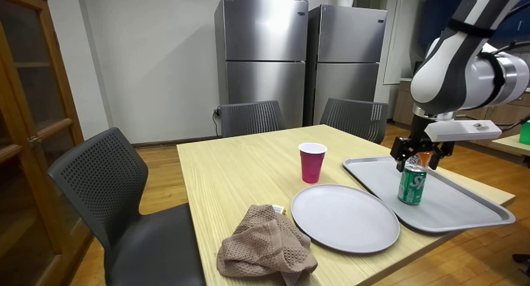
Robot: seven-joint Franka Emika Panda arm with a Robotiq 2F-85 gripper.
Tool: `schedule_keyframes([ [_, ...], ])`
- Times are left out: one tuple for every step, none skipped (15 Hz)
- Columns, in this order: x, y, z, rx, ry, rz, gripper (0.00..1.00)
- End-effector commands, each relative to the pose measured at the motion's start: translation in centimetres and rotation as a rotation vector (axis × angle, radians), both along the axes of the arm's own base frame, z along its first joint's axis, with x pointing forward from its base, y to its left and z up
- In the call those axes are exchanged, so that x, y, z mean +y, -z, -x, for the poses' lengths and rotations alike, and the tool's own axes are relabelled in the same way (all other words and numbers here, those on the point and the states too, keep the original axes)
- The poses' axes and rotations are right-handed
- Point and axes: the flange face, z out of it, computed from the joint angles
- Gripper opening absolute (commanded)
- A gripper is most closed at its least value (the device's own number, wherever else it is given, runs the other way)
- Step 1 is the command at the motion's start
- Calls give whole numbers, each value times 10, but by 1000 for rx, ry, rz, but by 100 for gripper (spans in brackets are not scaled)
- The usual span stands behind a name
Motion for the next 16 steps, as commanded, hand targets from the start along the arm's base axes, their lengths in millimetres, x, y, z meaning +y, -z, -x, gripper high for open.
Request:
schedule_keyframes([
  [0,0,0,1,0,0,100],
  [0,0,0,1,0,0,100],
  [0,0,0,1,0,0,100],
  [0,0,0,1,0,0,100],
  [0,0,0,1,0,0,100],
  [0,0,0,1,0,0,100],
  [0,0,0,1,0,0,100],
  [0,0,0,1,0,0,100],
  [0,0,0,1,0,0,100],
  [0,4,-1,6,-7,3,100],
  [1,6,-1,17,-8,1,100],
  [2,9,0,30,-14,-9,100],
  [4,12,0,35,-17,-17,100],
  [5,15,-1,38,-16,-17,100],
  [6,18,-1,41,-18,-20,100],
  [8,21,-1,47,-19,-24,100],
])
